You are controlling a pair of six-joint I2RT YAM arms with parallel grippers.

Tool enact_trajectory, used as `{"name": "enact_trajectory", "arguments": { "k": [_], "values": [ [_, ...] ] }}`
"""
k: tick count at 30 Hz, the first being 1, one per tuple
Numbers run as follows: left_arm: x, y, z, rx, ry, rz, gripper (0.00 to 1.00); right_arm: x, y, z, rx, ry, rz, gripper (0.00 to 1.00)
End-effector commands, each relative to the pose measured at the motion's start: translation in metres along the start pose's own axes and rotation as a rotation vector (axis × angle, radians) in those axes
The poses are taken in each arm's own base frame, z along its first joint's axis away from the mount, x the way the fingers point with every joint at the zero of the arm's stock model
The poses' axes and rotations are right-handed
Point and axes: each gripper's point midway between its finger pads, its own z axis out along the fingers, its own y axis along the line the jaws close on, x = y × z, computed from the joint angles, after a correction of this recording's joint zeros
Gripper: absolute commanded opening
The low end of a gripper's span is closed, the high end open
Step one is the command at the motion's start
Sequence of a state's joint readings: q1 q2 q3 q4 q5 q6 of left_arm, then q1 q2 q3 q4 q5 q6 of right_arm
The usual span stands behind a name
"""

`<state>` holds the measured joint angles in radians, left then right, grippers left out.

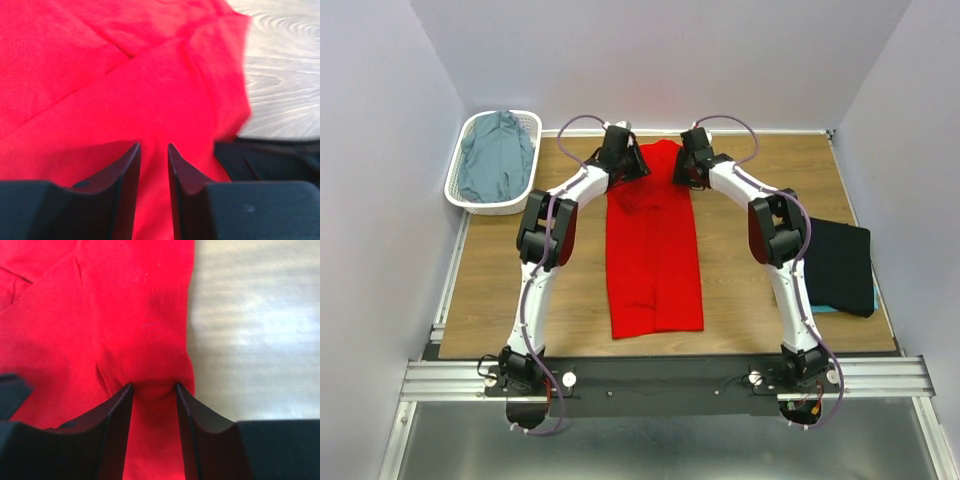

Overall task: Fold and stack the t-shirts
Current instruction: Fold the tshirt

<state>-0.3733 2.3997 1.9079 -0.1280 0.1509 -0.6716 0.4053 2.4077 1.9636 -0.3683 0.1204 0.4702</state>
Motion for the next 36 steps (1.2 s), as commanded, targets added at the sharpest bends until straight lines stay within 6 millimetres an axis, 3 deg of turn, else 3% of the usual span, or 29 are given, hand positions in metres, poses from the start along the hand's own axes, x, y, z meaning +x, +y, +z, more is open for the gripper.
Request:
{"name": "enact_trajectory", "arguments": {
  "k": [1, 3, 5, 6, 7, 8, 9, 10, 11, 12, 13, 14, 15, 17, 18, 19, 21, 22, 23, 24, 25, 29, 33, 36],
  "values": [
    [-0.066, -0.058, -0.064, 0.150, -0.144, 0.099, 0.39, 0.017, 0.003, 0.013, -0.047, 0.081, -0.054, 0.49],
    [-0.065, -0.056, -0.077, 0.135, -0.157, 0.108, 0.40, 0.008, 0.009, 0.003, -0.066, 0.065, -0.051, 0.57],
    [-0.076, -0.066, -0.103, 0.144, -0.198, 0.107, 0.40, -0.018, 0.017, -0.022, -0.084, 0.009, -0.046, 0.63],
    [-0.060, -0.054, -0.105, 0.116, -0.172, 0.094, 0.39, -0.023, 0.018, -0.030, -0.085, -0.003, -0.049, 0.66],
    [-0.067, -0.061, -0.122, 0.119, -0.208, 0.082, 0.37, -0.040, 0.021, -0.053, -0.091, -0.044, -0.046, 0.71],
    [-0.062, -0.058, -0.127, 0.100, -0.205, 0.071, 0.34, -0.048, 0.022, -0.065, -0.094, -0.062, -0.042, 0.74],
    [-0.039, -0.040, -0.127, 0.054, -0.166, 0.053, 0.28, -0.052, 0.023, -0.078, -0.100, -0.068, -0.037, 0.74],
    [-0.041, -0.043, -0.143, 0.050, -0.190, 0.032, 0.22, -0.064, 0.028, -0.105, -0.118, -0.093, -0.034, 0.74],
    [-0.032, -0.040, -0.148, 0.042, -0.182, 0.029, 0.20, -0.066, 0.030, -0.119, -0.125, -0.103, -0.024, 0.74],
    [-0.002, -0.028, -0.149, 0.010, -0.133, 0.025, 0.17, -0.044, 0.021, -0.122, -0.107, -0.056, -0.014, 0.73],
    [-0.003, -0.032, -0.166, 0.011, -0.164, 0.015, 0.12, -0.032, 0.026, -0.133, -0.121, -0.036, -0.019, 0.72],
    [0.032, -0.019, -0.169, -0.018, -0.111, 0.019, 0.12, -0.033, 0.032, -0.164, -0.146, -0.063, -0.020, 0.70],
    [0.041, -0.013, -0.177, -0.044, -0.121, 0.023, 0.12, 0.006, 0.033, -0.166, -0.121, -0.007, -0.058, 0.64],
    [0.055, -0.016, -0.203, -0.039, -0.139, 0.025, 0.12, 0.039, 0.036, -0.187, -0.110, 0.012, -0.096, 0.62],
    [0.084, 0.000, -0.208, -0.073, -0.099, 0.024, 0.12, 0.044, 0.042, -0.208, -0.130, -0.008, -0.100, 0.62],
    [0.089, -0.004, -0.225, -0.068, -0.125, 0.030, 0.13, 0.087, 0.044, -0.210, -0.132, 0.057, -0.146, 0.59],
    [0.113, 0.005, -0.237, -0.088, -0.107, 0.014, 0.13, 0.116, 0.043, -0.221, -0.125, 0.081, -0.158, 0.55],
    [0.144, 0.017, -0.242, -0.114, -0.066, 0.004, 0.16, 0.130, 0.050, -0.233, -0.151, 0.084, -0.172, 0.55],
    [0.153, 0.018, -0.254, -0.115, -0.065, -0.008, 0.18, 0.152, 0.046, -0.234, -0.152, 0.118, -0.180, 0.54],
    [0.175, 0.026, -0.261, -0.140, -0.049, -0.033, 0.20, 0.163, 0.053, -0.243, -0.167, 0.116, -0.205, 0.53],
    [0.185, 0.040, -0.263, -0.187, -0.029, -0.047, 0.22, 0.169, 0.049, -0.241, -0.156, 0.130, -0.200, 0.53],
    [0.226, 0.061, -0.283, -0.264, 0.030, -0.070, 0.25, 0.209, 0.054, -0.253, -0.170, 0.168, -0.233, 0.52],
    [0.250, 0.069, -0.295, -0.300, 0.066, -0.084, 0.26, 0.233, 0.043, -0.251, -0.135, 0.197, -0.222, 0.51],
    [0.259, 0.071, -0.300, -0.325, 0.086, -0.083, 0.26, 0.237, 0.037, -0.251, -0.120, 0.198, -0.206, 0.51]
  ]
}}
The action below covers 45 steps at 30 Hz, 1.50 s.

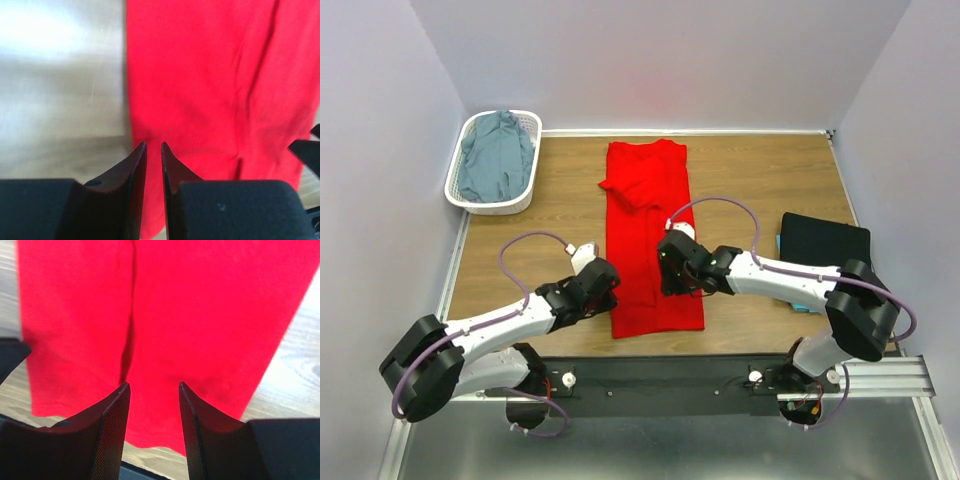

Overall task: Fold and stack the t-shirts
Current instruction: Fold the tshirt

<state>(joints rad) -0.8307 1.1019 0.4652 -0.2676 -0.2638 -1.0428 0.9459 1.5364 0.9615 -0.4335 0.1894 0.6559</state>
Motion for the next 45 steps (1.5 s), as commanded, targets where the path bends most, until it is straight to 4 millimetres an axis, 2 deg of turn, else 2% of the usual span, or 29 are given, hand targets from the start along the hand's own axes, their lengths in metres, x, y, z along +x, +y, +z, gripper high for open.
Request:
{"name": "enact_trajectory", "arguments": {
  "k": [1, 7, 8, 15, 26, 31, 38, 39, 42, 45],
  "values": [
    [0.006, 0.013, -0.006, -0.080, -0.019, -0.039, 0.26, 0.003, -0.009, -0.003, 0.038, -0.039, 0.061, 0.51],
    [0.027, 0.007, -0.008, -0.078, 0.046, 0.027, 0.28, 0.016, -0.016, -0.002, 0.051, -0.025, 0.077, 0.50],
    [0.028, 0.008, -0.010, -0.092, 0.054, 0.038, 0.31, 0.017, -0.017, -0.003, 0.050, -0.024, 0.079, 0.50],
    [0.029, 0.006, -0.019, -0.111, 0.074, 0.096, 0.36, 0.024, -0.021, -0.004, 0.048, -0.014, 0.079, 0.50],
    [0.050, 0.015, -0.025, -0.119, 0.173, 0.138, 0.36, 0.037, -0.023, -0.012, 0.017, 0.007, 0.073, 0.50],
    [0.054, 0.013, -0.024, -0.111, 0.192, 0.170, 0.40, 0.045, -0.027, -0.014, 0.015, 0.023, 0.073, 0.51],
    [0.062, 0.010, -0.017, -0.104, 0.230, 0.225, 0.40, 0.061, -0.039, -0.021, 0.030, 0.062, 0.070, 0.54],
    [0.062, 0.011, -0.016, -0.108, 0.232, 0.228, 0.39, 0.063, -0.040, -0.022, 0.030, 0.068, 0.072, 0.54],
    [0.066, 0.014, -0.018, -0.108, 0.249, 0.242, 0.17, 0.071, -0.042, -0.026, 0.023, 0.087, 0.079, 0.55],
    [0.067, 0.012, -0.020, -0.088, 0.258, 0.237, 0.01, 0.081, -0.045, -0.028, 0.017, 0.111, 0.086, 0.55]
  ]
}}
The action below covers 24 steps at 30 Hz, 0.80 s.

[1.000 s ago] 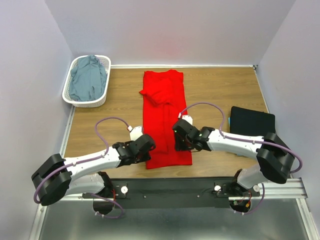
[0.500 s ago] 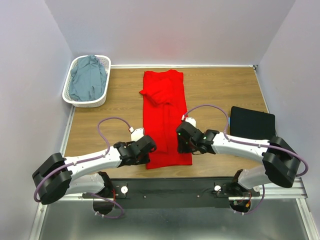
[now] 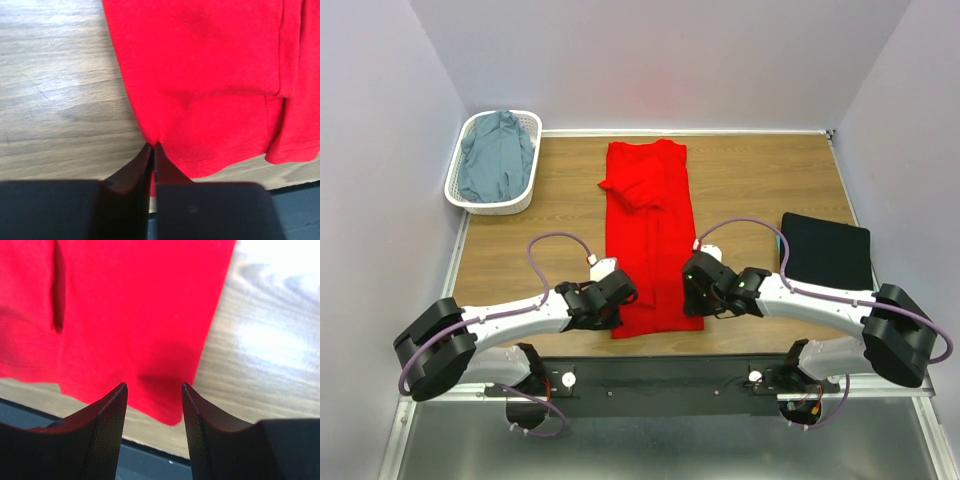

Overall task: Fold and stack the t-shirts
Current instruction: Fold the tshirt

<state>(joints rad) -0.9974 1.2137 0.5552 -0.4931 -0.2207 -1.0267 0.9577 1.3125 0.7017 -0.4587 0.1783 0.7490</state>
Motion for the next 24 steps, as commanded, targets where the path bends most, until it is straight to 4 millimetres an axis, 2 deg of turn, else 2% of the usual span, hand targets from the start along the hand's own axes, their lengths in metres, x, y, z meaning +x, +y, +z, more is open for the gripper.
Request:
{"name": "enact_trajectory", "arguments": {
  "k": [1, 7, 13, 15, 16, 19, 24],
  "values": [
    [0.009, 0.000, -0.002, 0.015, 0.037, 0.020, 0.00, 0.021, -0.005, -0.007, -0.012, 0.058, 0.014, 0.55],
    [0.013, 0.000, -0.006, 0.030, 0.059, 0.005, 0.00, 0.039, -0.011, -0.006, -0.016, 0.111, 0.030, 0.55],
    [0.016, -0.005, -0.007, 0.062, 0.079, -0.002, 0.00, 0.044, -0.018, -0.001, 0.014, 0.123, 0.041, 0.51],
    [0.016, -0.005, -0.007, 0.064, 0.081, 0.002, 0.00, 0.044, -0.019, 0.000, 0.025, 0.121, 0.044, 0.43],
    [0.015, -0.004, -0.008, 0.060, 0.082, -0.003, 0.00, 0.045, -0.020, 0.000, 0.029, 0.121, 0.046, 0.30],
    [0.013, 0.000, -0.011, 0.057, 0.082, -0.011, 0.00, 0.044, -0.026, -0.002, 0.043, 0.099, 0.060, 0.13],
    [0.014, 0.007, -0.012, 0.067, 0.105, -0.039, 0.00, 0.041, -0.031, -0.006, 0.061, 0.071, 0.079, 0.05]
  ]
}}
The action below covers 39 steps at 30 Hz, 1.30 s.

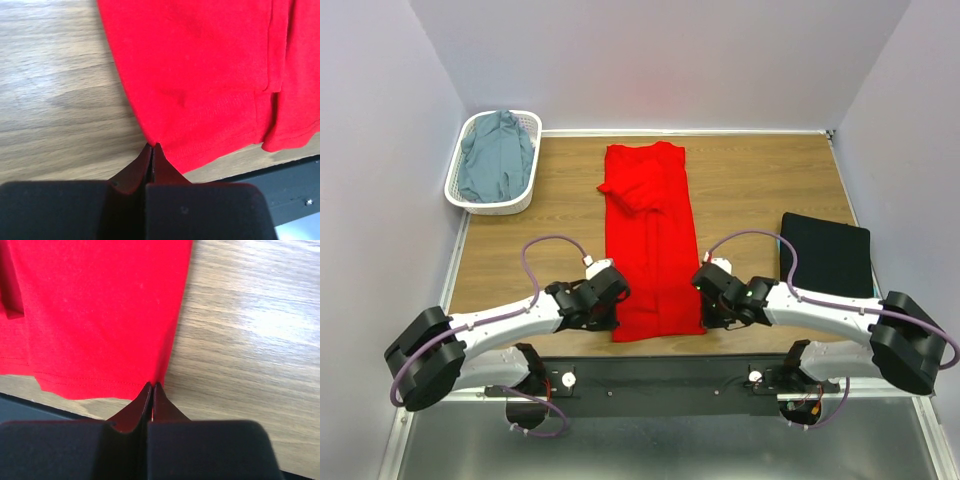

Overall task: Fold and stack the t-shirts
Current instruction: Fold the tshirt

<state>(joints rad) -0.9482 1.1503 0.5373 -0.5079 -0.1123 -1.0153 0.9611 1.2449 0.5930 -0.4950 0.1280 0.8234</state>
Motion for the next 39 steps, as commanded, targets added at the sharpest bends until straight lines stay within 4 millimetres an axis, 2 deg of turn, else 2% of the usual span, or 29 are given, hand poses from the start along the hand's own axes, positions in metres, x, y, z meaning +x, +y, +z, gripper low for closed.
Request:
{"name": "enact_trajectory", "arguments": {
  "k": [1, 14, 15, 18, 19, 20, 22, 24, 26, 30, 33, 34, 36, 37, 38, 39],
  "values": [
    [0.009, 0.010, -0.003, 0.003, 0.051, -0.001, 0.00, 0.002, -0.013, -0.004, 0.049, -0.024, 0.025, 0.04],
    [0.012, 0.010, -0.005, 0.022, 0.087, 0.017, 0.00, 0.008, -0.016, -0.005, 0.051, -0.001, 0.030, 0.05],
    [0.013, 0.009, -0.005, 0.025, 0.087, 0.019, 0.00, 0.009, -0.015, -0.006, 0.047, 0.002, 0.033, 0.06],
    [0.016, 0.007, -0.009, 0.045, 0.107, 0.030, 0.11, 0.007, -0.011, -0.009, 0.023, -0.004, 0.027, 0.16],
    [0.013, 0.006, -0.011, 0.047, 0.099, 0.030, 0.22, 0.004, -0.008, -0.012, 0.005, -0.012, 0.028, 0.20],
    [0.007, 0.001, -0.015, 0.057, 0.079, 0.033, 0.26, 0.003, -0.006, -0.014, -0.003, -0.017, 0.028, 0.31],
    [0.001, -0.004, -0.023, 0.077, 0.060, 0.028, 0.36, -0.001, -0.002, -0.018, -0.023, -0.031, 0.025, 0.39],
    [0.000, -0.002, -0.026, 0.076, 0.056, 0.019, 0.36, -0.005, 0.000, -0.023, -0.036, -0.054, 0.030, 0.48],
    [-0.005, 0.002, -0.026, 0.055, 0.031, 0.007, 0.36, -0.006, 0.000, -0.024, -0.037, -0.059, 0.036, 0.49],
    [-0.018, -0.005, -0.032, 0.085, -0.023, -0.019, 0.36, -0.004, -0.003, -0.020, -0.015, -0.048, 0.055, 0.49],
    [-0.046, -0.014, -0.039, 0.092, -0.109, -0.029, 0.35, -0.008, -0.003, -0.022, -0.011, -0.068, 0.070, 0.48],
    [-0.066, -0.012, -0.042, 0.084, -0.157, -0.044, 0.34, -0.014, -0.002, -0.025, -0.012, -0.097, 0.070, 0.48],
    [-0.116, -0.028, -0.056, 0.115, -0.292, -0.069, 0.33, -0.028, 0.003, -0.030, -0.013, -0.137, 0.064, 0.48],
    [-0.136, -0.028, -0.061, 0.113, -0.344, -0.065, 0.33, -0.032, 0.005, -0.031, -0.010, -0.145, 0.064, 0.48],
    [-0.173, -0.031, -0.076, 0.120, -0.431, -0.113, 0.33, -0.039, 0.011, -0.034, -0.018, -0.158, 0.066, 0.47],
    [-0.190, -0.032, -0.070, 0.109, -0.441, -0.108, 0.32, -0.041, 0.013, -0.034, -0.017, -0.160, 0.065, 0.47]
  ]
}}
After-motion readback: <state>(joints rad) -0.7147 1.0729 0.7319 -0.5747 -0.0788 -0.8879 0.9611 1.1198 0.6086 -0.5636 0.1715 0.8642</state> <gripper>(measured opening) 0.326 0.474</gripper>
